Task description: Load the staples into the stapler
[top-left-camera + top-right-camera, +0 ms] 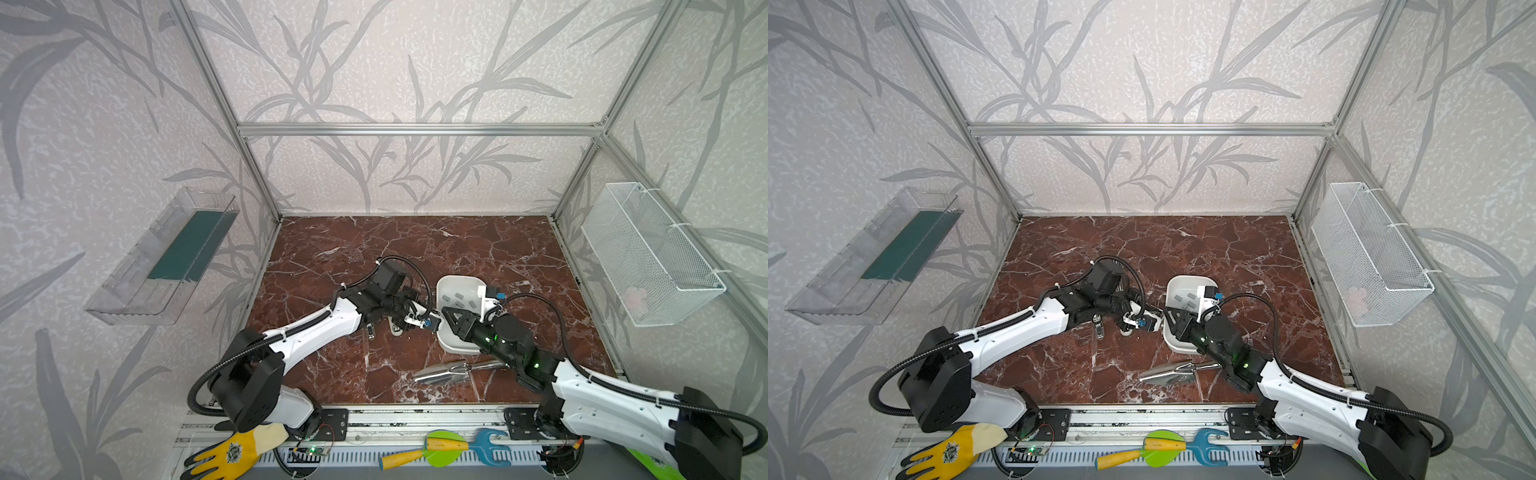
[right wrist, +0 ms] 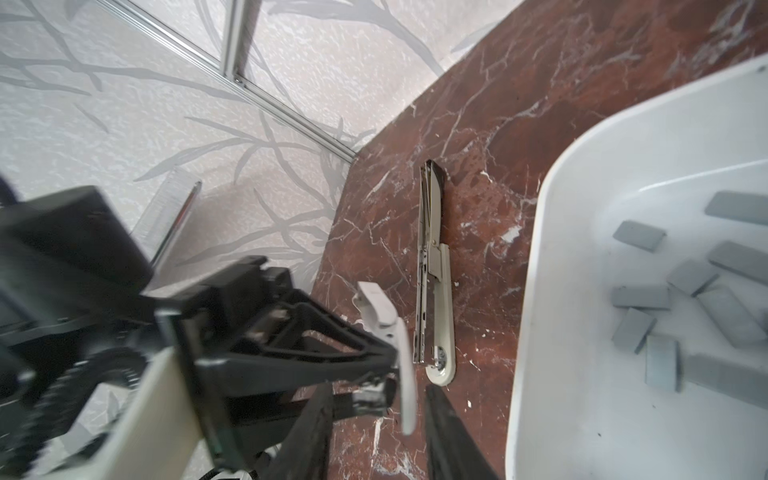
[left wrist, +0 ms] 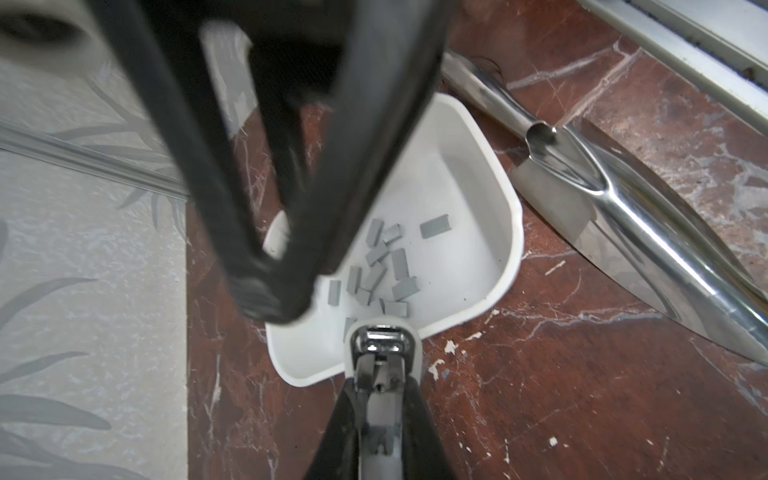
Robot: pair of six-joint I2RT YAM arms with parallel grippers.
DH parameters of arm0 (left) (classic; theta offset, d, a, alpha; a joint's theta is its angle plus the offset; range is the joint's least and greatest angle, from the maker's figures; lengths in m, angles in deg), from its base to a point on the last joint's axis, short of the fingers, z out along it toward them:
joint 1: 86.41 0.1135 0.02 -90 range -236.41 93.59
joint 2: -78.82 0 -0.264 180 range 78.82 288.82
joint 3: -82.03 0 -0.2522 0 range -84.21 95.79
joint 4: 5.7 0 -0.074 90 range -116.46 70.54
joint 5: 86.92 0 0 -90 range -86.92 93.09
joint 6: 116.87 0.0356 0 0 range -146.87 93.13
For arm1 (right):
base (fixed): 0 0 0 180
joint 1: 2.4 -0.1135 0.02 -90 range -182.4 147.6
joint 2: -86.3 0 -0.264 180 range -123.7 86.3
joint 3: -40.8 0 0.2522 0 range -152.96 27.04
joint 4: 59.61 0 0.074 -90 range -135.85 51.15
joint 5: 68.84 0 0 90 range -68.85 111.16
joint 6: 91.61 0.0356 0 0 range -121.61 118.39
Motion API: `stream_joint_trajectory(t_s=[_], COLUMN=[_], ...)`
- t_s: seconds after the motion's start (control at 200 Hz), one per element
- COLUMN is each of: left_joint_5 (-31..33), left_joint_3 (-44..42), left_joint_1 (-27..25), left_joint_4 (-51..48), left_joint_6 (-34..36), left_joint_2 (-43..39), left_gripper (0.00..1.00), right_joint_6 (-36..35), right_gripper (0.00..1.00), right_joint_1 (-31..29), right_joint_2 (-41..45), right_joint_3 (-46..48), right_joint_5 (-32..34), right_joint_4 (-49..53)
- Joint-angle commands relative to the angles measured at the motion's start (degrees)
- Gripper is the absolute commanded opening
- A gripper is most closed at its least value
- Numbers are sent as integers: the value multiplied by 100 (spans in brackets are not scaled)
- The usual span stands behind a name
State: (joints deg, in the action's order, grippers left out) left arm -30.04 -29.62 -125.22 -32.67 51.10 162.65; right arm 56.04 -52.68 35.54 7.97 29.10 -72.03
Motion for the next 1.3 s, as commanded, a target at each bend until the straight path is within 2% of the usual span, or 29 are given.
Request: stream_joint_trajectory(t_s=[0.0,0.085,0.175,0.28,0.38,0.505,0.595,1.135,1.185,1.295], left_joint_5=[452,552,550,728,886,859,901,809,771,788], left_joint_3=[301,503,915,1378,1843,2418,2640,2856,2851,2902], left_joint_1=[200,344,459,456,401,343,241,1,-14,-69], left_joint_4=[-805,-1351,-2093,-2464,-2837,-3382,-3739,-3640,-3588,-3583], left_joint_6=[1228,2059,2557,2807,2997,3247,3396,3742,3743,3741], left_joint_2=[268,538,885,1302,1693,2174,2454,3200,3248,3388], left_gripper=[0,0,0,0,0,0,0,0,5,8], right_joint_6=[-221,-296,-387,-406,-334,-332,-332,-356,-355,-350], right_gripper=[44,48,50,53,53,53,53,55,55,55], right_joint_1=[16,172,466,1081,1728,2122,2260,2660,2673,2695], right_joint_2=[472,796,1033,1104,980,723,563,95,102,110], right_joint_3=[17,9,-9,-55,0,-57,-96,-202,-202,-194], right_joint_5=[620,691,609,101,-606,-996,-1131,-1480,-1493,-1526], right_joint_4=[399,802,1159,1452,1296,1194,1108,882,886,872])
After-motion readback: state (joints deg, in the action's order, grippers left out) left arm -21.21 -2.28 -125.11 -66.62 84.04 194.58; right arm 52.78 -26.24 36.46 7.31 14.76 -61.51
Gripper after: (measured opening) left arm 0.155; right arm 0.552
